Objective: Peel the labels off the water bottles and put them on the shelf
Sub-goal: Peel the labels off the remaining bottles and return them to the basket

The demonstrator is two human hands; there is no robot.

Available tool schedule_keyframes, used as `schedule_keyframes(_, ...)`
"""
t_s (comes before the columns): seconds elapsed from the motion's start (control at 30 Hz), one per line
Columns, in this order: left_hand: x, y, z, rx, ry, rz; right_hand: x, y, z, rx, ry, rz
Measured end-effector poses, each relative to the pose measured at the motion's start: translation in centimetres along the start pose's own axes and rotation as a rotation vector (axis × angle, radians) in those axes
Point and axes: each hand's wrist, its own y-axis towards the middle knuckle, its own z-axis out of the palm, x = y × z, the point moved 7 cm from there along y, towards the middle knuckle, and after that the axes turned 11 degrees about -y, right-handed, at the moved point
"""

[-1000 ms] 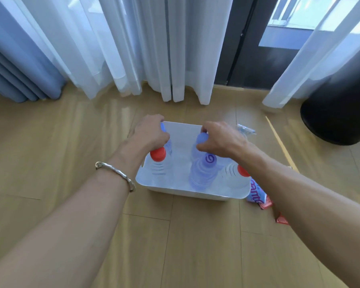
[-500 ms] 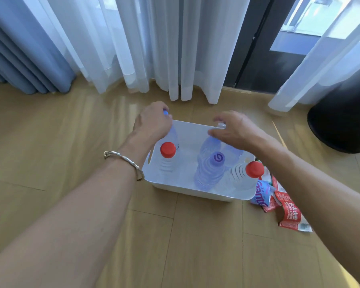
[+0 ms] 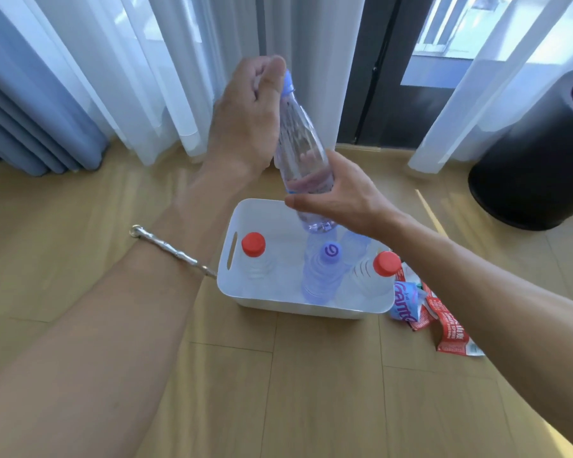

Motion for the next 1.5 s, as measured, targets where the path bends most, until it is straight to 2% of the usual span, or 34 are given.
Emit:
schedule_keyframes(0.07, 1.4, 0.0, 0.6, 0.064, -0.071, -0.102, -0.2, -0.5, 0.3, -0.01, 0.083, 0.019)
schedule_keyframes(0.13, 2.8, -1.0, 1.8, 0.204, -0.115, -0.208, -0.3, -0.5, 0.2, -0.015, 0.246, 0.064)
schedule_keyframes(0.23, 4.5, -3.8, 3.5, 0.408, -0.125, -0.363, 1.1, -0.1, 0.2, 0.044, 0.696, 0.101)
schedule_keyframes(0.3, 4.9, -5.4, 4.0, 0.437, -0.19, -0.481, 1.9, -0.1, 0.1, 0.101, 0.885, 0.116)
schedule_keyframes(0.37, 5.0, -6.0, 4.3, 0.45, -0.299, -0.568, 2.3, -0.1, 0.1, 0.153, 0.921, 0.079)
schedule_keyframes(0.47, 4.7, -5.8, 4.5, 0.44, -0.487, -0.602, 2.0, -0.3, 0.9, 0.219, 0.769, 0.082)
schedule_keyframes(0.53, 5.3, -5.5, 4.4, 0.434, -0.545, -0.631, 1.5, -0.4, 0.8, 0.187, 0.593, 0.112)
schedule_keyframes(0.67, 6.5, -5.8, 3.7, 0.4, -0.409, -0.664, 1.0, -0.1, -0.9, 0.033, 0.213, 0.096)
schedule_keyframes(0.8, 7.7, -5.9, 3.2, 0.182, -0.389, -0.684, -0.1, 0.7, -1.3, -0.095, 0.024, 0.097)
schedule_keyframes(0.9, 7.8, -5.5, 2.9, 0.003, -0.435, -0.692, -0.4, 0.5, 0.0, -0.099, 0.027, 0.1)
schedule_keyframes(1.0, 7.5, -5.1, 2.5, -0.094, -0.455, -0.679, -0.1, -0.1, 1.2, -0.067, 0.003, 0.083)
schedule_keyframes(1.2, 7.9, -5.5, 2.7, -0.125, -0.491, -0.72, 0.8, -0.2, 1.3, -0.116, -0.166, 0.025)
schedule_keyframes(1.4, 8.2, -5.0, 2.5, -0.172, -0.521, -0.69, 0.8, 0.1, 1.3, -0.153, -0.101, 0.003)
schedule_keyframes(1.5, 8.6, -5.1, 2.4, -0.184, -0.544, -0.709, 1.0, 0.0, 0.7, -0.241, -0.097, -0.019)
